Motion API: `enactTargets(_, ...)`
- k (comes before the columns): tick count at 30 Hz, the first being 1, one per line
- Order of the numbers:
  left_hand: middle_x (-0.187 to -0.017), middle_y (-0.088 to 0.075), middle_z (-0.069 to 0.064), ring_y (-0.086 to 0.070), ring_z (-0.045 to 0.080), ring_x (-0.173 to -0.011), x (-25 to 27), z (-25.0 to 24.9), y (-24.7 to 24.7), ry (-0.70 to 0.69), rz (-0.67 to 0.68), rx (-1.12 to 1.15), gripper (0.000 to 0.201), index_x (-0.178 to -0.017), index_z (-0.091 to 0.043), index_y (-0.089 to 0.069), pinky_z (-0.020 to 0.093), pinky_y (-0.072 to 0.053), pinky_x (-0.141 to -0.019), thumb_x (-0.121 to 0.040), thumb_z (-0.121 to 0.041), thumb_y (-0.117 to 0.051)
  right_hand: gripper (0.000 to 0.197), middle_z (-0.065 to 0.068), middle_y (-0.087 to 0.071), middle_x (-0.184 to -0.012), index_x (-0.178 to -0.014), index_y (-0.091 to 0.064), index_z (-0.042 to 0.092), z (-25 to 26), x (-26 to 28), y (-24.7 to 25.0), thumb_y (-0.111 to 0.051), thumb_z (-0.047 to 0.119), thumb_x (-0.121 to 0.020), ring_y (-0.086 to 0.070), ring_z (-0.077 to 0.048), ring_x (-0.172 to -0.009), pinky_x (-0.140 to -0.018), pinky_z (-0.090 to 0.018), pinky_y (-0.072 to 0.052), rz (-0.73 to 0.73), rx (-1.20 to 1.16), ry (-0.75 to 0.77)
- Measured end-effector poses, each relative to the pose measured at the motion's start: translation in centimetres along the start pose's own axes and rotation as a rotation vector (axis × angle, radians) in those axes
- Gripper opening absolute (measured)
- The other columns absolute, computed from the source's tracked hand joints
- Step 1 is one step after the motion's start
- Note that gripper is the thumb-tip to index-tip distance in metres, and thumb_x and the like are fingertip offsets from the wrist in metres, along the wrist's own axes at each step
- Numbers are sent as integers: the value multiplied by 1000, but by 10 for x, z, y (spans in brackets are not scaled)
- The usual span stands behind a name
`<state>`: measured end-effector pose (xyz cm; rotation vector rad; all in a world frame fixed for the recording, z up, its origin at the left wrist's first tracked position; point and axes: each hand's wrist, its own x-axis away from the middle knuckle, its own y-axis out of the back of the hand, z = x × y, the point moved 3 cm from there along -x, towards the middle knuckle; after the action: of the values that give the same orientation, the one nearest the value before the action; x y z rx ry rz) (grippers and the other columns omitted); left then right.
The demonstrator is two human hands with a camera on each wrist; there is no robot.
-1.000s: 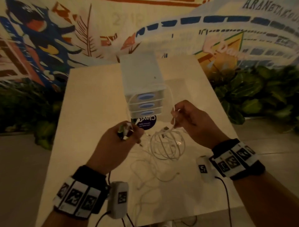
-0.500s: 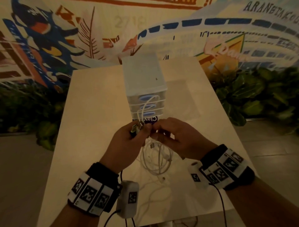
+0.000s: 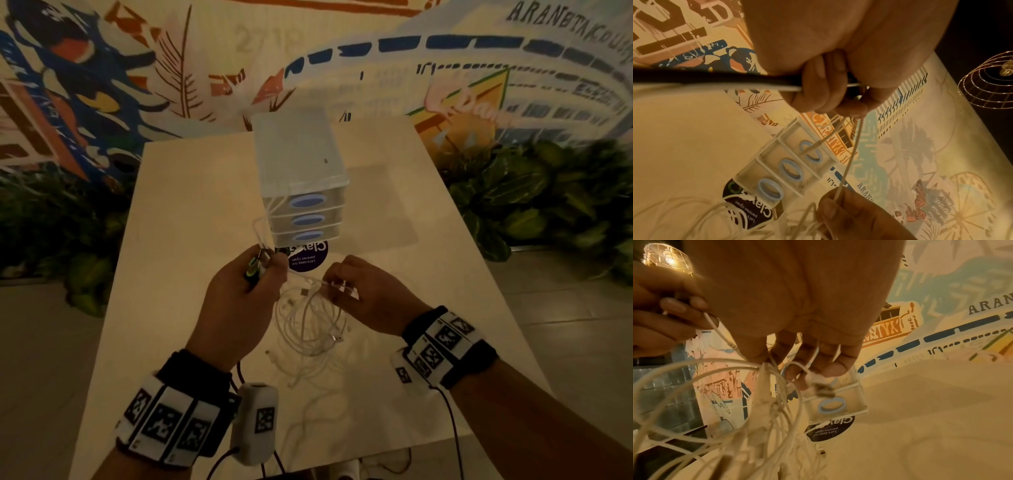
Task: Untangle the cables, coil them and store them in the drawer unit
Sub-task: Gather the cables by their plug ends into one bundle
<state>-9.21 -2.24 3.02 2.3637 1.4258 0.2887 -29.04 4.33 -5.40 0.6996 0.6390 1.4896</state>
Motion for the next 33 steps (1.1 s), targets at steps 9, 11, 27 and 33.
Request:
enactTargets(9, -60, -51, 5, -45, 11, -55, -2, 11, 17, 30, -100, -34, 39, -69, -13, -53, 21, -33, -55, -103, -31, -53, 8, 13, -69, -103, -103, -73, 27, 18, 11, 20, -69, 30, -97, -65, -7, -93, -79, -28, -53, -435, 75, 159)
enactTargets(11, -61, -53, 5, -46, 11, -55, -4, 16, 20, 50, -111, -57, 40, -72, -8, -54, 21, -34, -55, -102, -34, -54, 7, 14, -72, -102, -101, -76, 27, 21, 15, 25, -73, 28, -94, -67, -5, -91, -80, -18, -50, -520, 81, 188)
enactTargets(27, -65, -53, 7, -46, 9, -56, -1, 10, 17, -21, -118, -10, 33, -72, -18, -54, 17, -34, -54, -104, -24, -51, 9, 14, -64, -90, -101, -57, 30, -3, 4, -5, -55, 39, -99, -59, -9, -83, -77, -32, -50, -100, 89, 15)
enactTargets(33, -61, -48, 2, -40, 11, -53, 0, 12, 20, -38, -150, 48, 33, -72, -23, -54, 26, -34, -54, -105, -26, -52, 14, 14, -66, -90, -102, -51, 28, -9, 3, -10, -58, 39, -96, -62, -15, -83, -75, -36, -49, -94, 118, -54)
